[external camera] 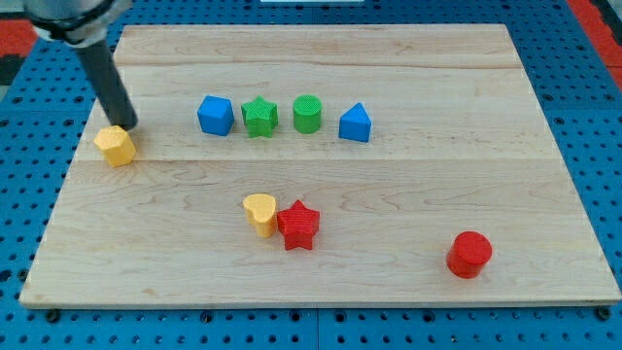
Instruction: Nudge the yellow hexagon up a bit
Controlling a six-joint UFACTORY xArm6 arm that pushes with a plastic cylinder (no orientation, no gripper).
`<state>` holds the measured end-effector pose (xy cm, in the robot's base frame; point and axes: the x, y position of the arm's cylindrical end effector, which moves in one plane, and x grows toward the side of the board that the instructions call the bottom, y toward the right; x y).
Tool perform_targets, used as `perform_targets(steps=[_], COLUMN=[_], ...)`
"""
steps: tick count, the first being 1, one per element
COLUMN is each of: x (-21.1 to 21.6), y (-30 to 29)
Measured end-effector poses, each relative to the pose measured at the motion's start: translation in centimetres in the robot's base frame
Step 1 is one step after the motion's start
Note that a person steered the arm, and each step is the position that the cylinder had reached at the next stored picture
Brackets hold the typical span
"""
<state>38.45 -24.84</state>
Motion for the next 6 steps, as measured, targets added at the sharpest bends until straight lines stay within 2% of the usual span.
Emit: perform_targets(steps=[1, 2, 3, 4, 5, 6], x=[3.5, 9.3, 10.4, 12.7, 17.6, 17.6], y=[0.3, 3.5, 2.8, -0.9, 1.8, 7.5])
